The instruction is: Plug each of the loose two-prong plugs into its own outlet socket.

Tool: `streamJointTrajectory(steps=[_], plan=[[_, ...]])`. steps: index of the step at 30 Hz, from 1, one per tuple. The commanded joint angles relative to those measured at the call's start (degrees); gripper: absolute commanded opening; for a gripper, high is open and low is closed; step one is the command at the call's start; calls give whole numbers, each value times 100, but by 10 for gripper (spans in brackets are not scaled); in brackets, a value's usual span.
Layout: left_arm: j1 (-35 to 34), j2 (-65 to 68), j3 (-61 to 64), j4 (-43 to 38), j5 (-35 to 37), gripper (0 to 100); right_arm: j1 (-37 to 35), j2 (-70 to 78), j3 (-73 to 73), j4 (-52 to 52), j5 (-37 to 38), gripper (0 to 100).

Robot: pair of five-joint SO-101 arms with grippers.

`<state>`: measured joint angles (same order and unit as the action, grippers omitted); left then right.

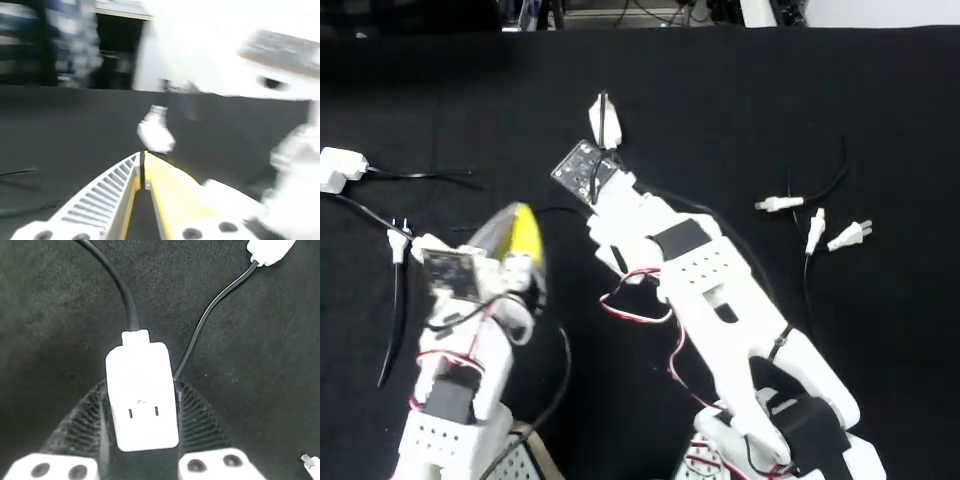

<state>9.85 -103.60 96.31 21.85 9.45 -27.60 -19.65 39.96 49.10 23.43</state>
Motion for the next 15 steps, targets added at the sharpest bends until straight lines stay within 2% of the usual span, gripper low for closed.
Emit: streamJointTrajectory(steps=[1,6,11,15], plan=[[760,-88,110,26,62,33,-176,-242,-48,-62,-97,12],[778,-88,110,-158,62,33,-264,-242,-207,-44,-325,12],[787,-88,110,378,62,33,-387,-708,-207,44,-352,12],[769,-88,110,422,62,30,-633,-1297,-233,413,-325,12]])
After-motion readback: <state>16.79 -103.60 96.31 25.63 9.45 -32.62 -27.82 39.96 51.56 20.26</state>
